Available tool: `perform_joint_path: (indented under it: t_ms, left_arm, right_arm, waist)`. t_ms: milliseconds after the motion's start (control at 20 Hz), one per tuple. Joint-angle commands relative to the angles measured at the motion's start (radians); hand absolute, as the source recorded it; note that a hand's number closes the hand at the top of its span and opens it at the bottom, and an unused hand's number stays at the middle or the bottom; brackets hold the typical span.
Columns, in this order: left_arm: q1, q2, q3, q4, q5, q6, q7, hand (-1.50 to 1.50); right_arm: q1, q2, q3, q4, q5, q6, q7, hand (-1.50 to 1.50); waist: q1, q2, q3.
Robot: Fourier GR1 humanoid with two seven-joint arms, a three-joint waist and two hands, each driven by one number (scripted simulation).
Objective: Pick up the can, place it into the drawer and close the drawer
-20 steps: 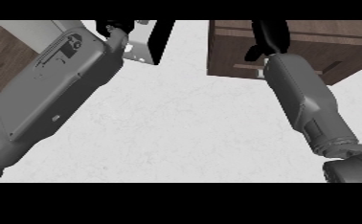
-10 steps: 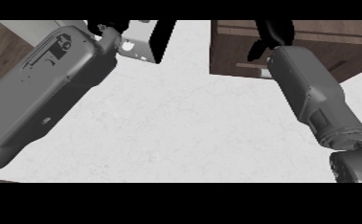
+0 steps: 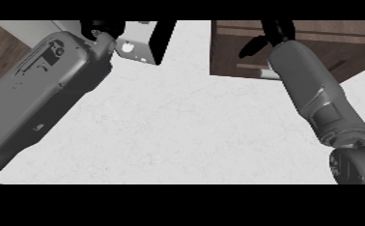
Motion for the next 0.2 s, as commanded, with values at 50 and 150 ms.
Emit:
perform_joint_path:
  t_ms: [50,150]
  left_arm:
    - [0.035,0.019,-0.007,-0.054,-0.012,0.002,0.003,-1.50]
    - [0.035,0.012,0.001,-0.061,-0.010,0.006,0.007,-1.50]
  right_arm:
    - [-0.040,0.036,-0.139,-0.029,-0.152,0.020,-0.048,-1.50]
    - [-0.064,0.011,-0.160,-0.024,-0.171,0.064,-0.053,-1.50]
  waist:
    - [0.027,-0.007,-0.010]
    - [0.024,-0.003,-0.010]
